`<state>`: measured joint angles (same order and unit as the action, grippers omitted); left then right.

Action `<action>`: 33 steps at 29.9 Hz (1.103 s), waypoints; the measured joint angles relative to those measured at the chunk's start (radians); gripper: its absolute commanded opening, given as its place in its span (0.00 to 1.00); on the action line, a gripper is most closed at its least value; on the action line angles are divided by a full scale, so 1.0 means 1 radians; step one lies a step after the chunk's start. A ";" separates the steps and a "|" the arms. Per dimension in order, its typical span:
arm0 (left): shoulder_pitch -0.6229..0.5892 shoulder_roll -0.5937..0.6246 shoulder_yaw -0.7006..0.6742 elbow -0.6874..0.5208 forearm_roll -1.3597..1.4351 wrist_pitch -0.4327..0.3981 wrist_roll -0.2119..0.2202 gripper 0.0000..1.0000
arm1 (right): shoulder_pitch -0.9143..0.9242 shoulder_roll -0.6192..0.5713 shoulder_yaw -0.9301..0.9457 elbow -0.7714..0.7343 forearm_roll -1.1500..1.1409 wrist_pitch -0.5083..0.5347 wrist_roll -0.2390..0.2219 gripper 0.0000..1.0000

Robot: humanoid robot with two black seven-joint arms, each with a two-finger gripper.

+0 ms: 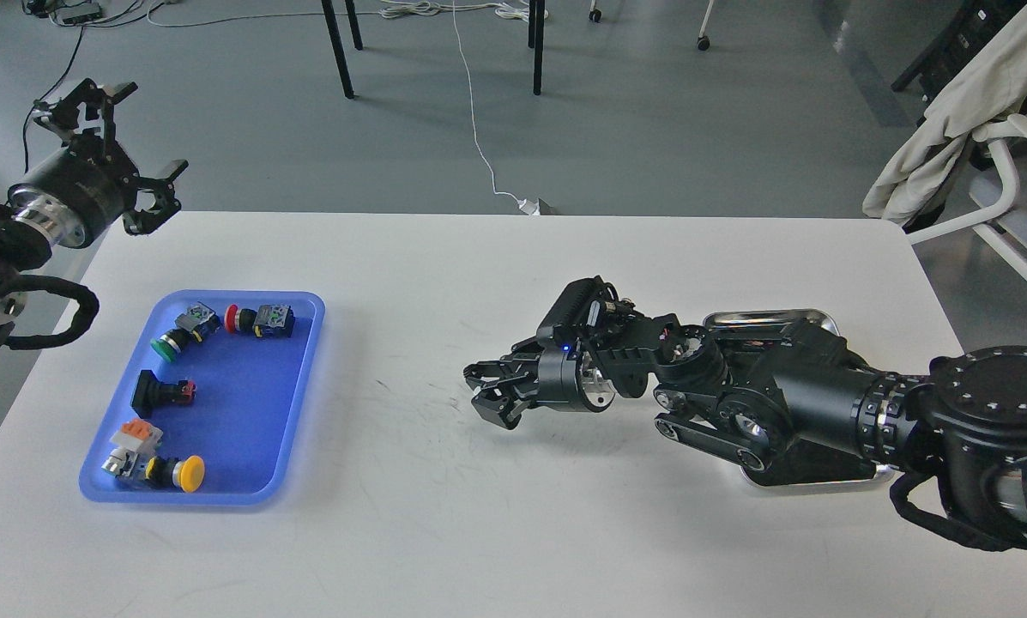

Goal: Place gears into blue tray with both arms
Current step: 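Lower the right gripper and release the black part onto the table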

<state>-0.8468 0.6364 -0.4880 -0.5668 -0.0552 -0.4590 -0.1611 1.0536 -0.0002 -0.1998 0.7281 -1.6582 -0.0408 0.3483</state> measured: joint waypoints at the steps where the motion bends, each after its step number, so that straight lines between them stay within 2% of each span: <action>1: 0.000 0.000 0.000 -0.001 0.000 -0.001 0.000 0.99 | -0.002 0.000 0.000 -0.002 0.000 -0.003 0.000 0.01; 11: 0.000 -0.002 -0.001 -0.001 0.000 -0.001 0.000 0.99 | -0.002 0.000 0.001 0.056 0.001 -0.033 0.001 0.01; 21: -0.002 0.013 -0.003 -0.002 0.000 -0.022 -0.001 0.99 | -0.004 0.000 0.002 0.125 0.001 -0.067 0.032 0.01; 27: -0.001 0.035 -0.005 -0.002 -0.002 -0.030 -0.002 0.99 | -0.009 0.000 -0.013 0.129 -0.002 -0.059 0.053 0.01; 33: -0.002 0.051 -0.005 -0.007 -0.002 -0.030 -0.002 0.99 | -0.035 0.000 -0.046 0.104 -0.007 -0.056 0.056 0.01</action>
<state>-0.8484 0.6876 -0.4925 -0.5733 -0.0569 -0.4889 -0.1626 1.0184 0.0000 -0.2459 0.8326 -1.6649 -0.0966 0.4040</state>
